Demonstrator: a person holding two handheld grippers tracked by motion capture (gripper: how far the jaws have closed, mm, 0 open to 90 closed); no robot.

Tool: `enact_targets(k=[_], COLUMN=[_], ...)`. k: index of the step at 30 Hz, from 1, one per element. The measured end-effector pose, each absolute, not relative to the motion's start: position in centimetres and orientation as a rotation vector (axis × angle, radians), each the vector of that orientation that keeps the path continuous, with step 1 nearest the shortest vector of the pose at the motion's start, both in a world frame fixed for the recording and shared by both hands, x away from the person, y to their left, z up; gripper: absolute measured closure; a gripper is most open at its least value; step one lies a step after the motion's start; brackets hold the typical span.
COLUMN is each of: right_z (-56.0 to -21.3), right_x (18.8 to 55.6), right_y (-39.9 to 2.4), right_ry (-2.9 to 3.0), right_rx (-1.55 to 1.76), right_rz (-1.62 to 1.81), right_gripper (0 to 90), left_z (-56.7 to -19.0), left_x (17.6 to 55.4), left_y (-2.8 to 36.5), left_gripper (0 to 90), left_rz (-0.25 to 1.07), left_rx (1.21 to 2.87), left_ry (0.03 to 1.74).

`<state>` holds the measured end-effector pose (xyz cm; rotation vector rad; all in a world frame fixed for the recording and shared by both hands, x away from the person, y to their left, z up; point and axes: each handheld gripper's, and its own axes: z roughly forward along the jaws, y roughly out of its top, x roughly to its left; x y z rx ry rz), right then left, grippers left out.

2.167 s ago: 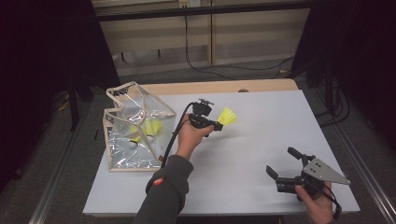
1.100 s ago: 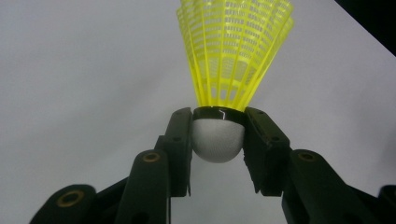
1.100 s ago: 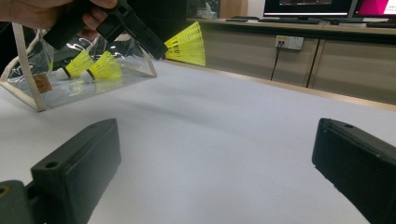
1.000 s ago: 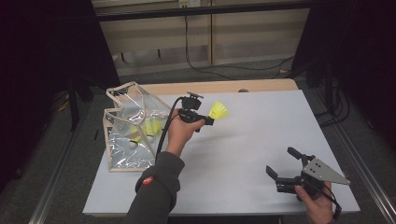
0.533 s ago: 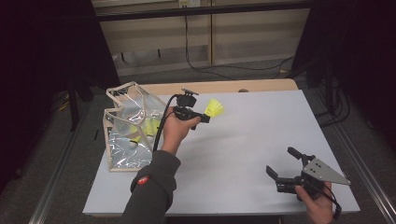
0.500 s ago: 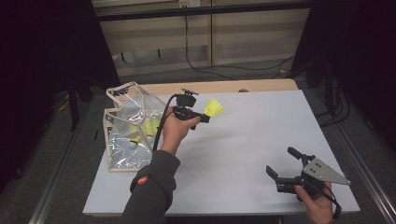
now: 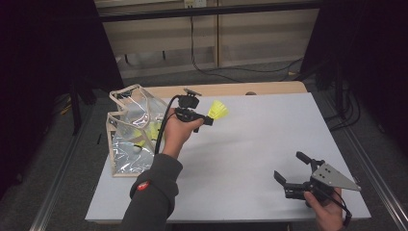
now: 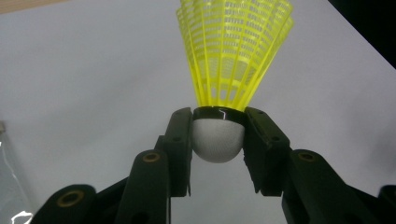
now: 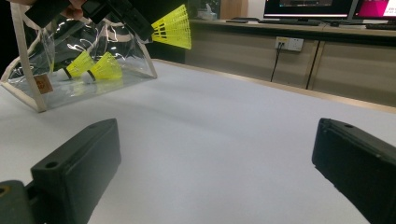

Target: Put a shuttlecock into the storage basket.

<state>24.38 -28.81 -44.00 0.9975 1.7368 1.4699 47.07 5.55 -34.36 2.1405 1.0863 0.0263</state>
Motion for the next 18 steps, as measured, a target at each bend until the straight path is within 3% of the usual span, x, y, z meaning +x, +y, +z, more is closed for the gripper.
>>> enact_targets(k=[18], right_z=[-44.0], right_x=[24.4], right_y=[-28.8], right_ry=[1.733], right_rx=[0.999], right_rz=[1.469], right_gripper=[1.3], left_z=[-32.9], left_x=[47.0], left_y=[6.6], left_gripper=[64.1], left_rz=[0.038], left_rx=[2.140], left_ry=[1.111])
